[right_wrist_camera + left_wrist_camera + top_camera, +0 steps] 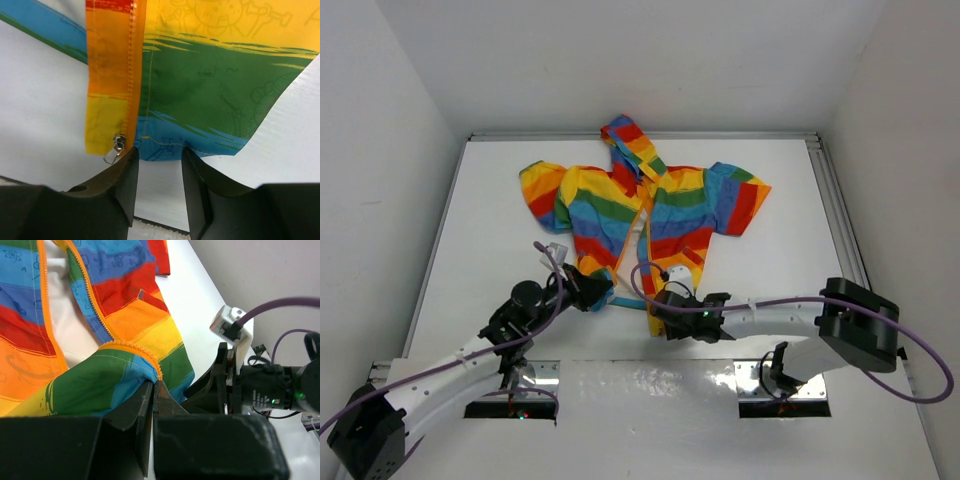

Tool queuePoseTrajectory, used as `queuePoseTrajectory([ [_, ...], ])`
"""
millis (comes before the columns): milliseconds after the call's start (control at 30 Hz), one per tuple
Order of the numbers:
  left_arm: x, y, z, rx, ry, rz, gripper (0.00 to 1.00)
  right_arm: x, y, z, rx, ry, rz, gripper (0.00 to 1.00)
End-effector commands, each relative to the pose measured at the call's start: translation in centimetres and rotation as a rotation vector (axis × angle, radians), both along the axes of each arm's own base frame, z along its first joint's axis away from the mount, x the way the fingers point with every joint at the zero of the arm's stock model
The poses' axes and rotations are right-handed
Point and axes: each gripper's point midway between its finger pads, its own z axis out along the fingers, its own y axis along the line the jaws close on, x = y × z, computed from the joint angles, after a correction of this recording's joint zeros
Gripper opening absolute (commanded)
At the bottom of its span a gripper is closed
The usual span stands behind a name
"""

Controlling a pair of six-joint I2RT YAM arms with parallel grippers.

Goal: Zip up the jacket

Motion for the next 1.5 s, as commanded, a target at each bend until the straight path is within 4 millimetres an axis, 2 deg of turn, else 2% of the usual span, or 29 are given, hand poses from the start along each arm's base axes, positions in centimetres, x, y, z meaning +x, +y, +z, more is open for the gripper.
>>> queuePoseTrajectory([
  [0, 0.3, -0.2, 2.2, -0.041, -0.063, -0.001, 0.00, 0.7, 0.2, 0.5, -0.044, -0.047, -0.017, 0.40],
  [200, 0.1, -0.4, 2.2, -0.052, -0.063, -0.010, 0.00, 1.2, 0.2, 0.3, -0.059, -0.079, -0.037, 0.41],
  [300, 0.1, -0.6, 2.1, -0.045, -0.057, -0.025, 0.00, 1.6, 0.8, 0.6, -0.063, -0.088, -0.028, 0.47],
  [500, 0.1, -0.6, 1.9, -0.042, -0.050, -0.024, 0.00, 1.3, 1.3, -0.3, -0.035, -0.065, -0.035, 0.40],
  [600, 0.0, -0.6, 1.8, -0.049, -0.047, -0.026, 0.00, 1.7, 2.0, 0.9, -0.020, -0.077, -0.037, 0.34],
  [700, 0.1, -0.7, 1.6, -0.036, -0.043, -0.025, 0.00, 2.2, 2.5, 2.5, 0.014, -0.110, -0.040, 0.34],
  [800, -0.1, -0.8, 1.8, -0.048, -0.046, -0.037, 0.00, 2.4, 2.4, 2.9, 0.008, -0.121, -0.038, 0.38],
  [1233, -0.1, -0.8, 1.9, -0.054, -0.050, -0.035, 0.00, 0.7, 1.0, -1.4, -0.061, -0.027, -0.050, 0.41],
  [1333, 0.1, -0.6, 1.9, -0.041, -0.049, -0.022, 0.00, 0.2, 0.4, -2.2, -0.065, -0.008, -0.059, 0.39],
  [1400, -0.1, -0.7, 1.9, -0.046, -0.050, -0.031, 0.00, 0.0, -0.2, -2.6, -0.075, -0.001, -0.064, 0.34],
  [1467, 0.0, -0.5, 2.0, -0.053, -0.058, -0.019, 0.00, -0.3, -0.6, -2.8, -0.081, 0.006, -0.071, 0.24],
])
